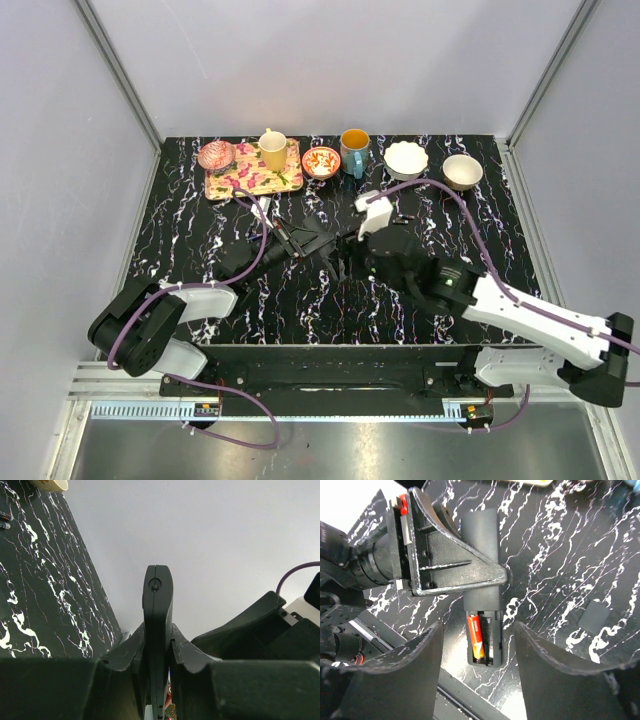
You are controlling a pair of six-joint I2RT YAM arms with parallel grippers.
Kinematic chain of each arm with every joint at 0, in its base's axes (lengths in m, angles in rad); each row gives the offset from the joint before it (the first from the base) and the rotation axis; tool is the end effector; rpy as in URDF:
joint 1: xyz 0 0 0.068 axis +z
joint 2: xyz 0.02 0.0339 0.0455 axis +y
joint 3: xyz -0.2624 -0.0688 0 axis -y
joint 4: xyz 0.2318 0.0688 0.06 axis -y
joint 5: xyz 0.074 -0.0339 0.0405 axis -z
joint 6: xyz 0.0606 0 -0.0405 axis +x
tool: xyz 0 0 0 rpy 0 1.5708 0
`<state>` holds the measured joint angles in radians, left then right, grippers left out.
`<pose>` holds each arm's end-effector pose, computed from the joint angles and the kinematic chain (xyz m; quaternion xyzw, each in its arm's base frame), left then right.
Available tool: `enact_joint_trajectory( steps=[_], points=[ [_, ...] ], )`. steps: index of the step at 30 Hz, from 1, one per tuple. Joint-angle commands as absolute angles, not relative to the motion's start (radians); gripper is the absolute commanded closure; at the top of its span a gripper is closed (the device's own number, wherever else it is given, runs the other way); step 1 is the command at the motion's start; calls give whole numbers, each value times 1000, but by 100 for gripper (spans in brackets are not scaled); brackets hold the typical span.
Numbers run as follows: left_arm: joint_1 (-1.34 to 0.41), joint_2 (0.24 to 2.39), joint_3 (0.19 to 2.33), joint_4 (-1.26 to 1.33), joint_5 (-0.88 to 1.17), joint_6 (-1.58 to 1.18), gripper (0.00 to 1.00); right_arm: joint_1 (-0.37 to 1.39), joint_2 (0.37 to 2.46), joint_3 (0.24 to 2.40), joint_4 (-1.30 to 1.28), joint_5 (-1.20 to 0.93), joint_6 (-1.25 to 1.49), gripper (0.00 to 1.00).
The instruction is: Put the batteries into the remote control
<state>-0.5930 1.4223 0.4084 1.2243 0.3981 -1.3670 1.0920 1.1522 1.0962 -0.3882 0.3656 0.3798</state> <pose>0.2204 -0.1769 0.2351 -0.0903 0.6290 -0.7022 0.3212 0.1418 0.2262 0.3441 -0.1989 0.8131 0.2385 0.4924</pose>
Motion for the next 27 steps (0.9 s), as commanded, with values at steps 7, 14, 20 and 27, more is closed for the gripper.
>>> enact_joint_trajectory(
  steps=[7,14,20,27],
  points=[
    [-597,1420,433,1344,407,-1373,100,1081,905,988,-341,397,626,3],
    [-597,1413,442,1355,382,-1385,100,850,903,930,-338,4,889,0],
    [-597,1396,431,1338,373,-1379,100,732,957,858,-217,-228,994,0],
    [-595,1399,428,1341,379,-1378,100,727,1046,862,-138,-333,1017,0]
  ],
)
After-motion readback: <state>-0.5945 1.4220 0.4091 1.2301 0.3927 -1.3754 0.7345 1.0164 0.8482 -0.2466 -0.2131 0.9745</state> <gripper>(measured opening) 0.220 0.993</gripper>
